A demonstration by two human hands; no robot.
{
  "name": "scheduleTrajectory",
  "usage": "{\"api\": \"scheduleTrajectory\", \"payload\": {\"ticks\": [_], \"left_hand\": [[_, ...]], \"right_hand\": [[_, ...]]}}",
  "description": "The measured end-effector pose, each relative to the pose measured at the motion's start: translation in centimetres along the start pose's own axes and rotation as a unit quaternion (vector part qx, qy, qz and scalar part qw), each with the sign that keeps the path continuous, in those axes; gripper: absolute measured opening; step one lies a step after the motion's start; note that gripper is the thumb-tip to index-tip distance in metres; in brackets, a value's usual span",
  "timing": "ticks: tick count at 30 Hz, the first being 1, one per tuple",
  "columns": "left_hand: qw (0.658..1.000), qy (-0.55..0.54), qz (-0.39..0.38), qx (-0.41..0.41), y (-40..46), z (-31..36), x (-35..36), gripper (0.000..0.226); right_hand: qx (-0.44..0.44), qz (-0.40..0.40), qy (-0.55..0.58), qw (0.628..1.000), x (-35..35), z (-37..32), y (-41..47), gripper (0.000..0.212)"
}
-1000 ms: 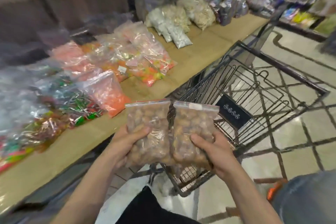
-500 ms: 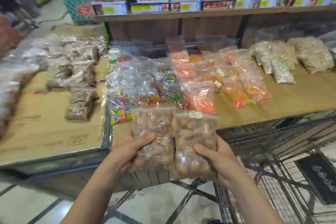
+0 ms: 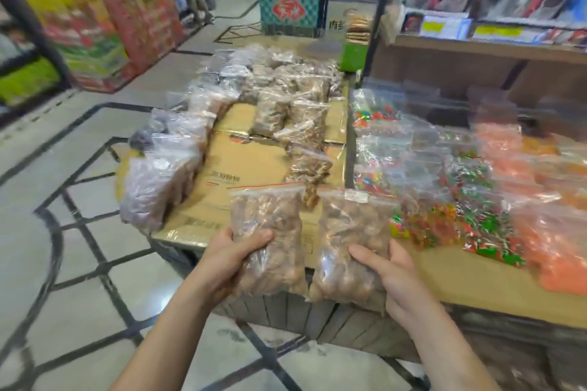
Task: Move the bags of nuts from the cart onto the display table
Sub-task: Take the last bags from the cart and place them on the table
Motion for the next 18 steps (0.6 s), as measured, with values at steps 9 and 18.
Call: {"api": "scheduleTrajectory", "payload": {"ticks": [9, 18], "left_hand": [[1.0, 0.001, 0.026, -0.01, 7.1, 1.7, -6.0, 0.057], [0.996, 0.024, 0.075, -0.045, 18.6, 3.3, -7.8, 0.037]], "right_hand": [[0.037, -0.001, 0.008, 0.999, 6.9, 1.3, 6.4, 0.05], [0.068, 0.022, -0.016, 0.997, 10.5, 1.0, 15.9, 0.046]]}}
Point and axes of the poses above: each hand's wrist, its own y-axis towards the middle knuckle, its own x-axis out of the palm, z = x × y, the point moved 6 cm from there along y, towards the middle knuckle, and after that the axes turned 2 degrees about y, right-handed, at the moved point
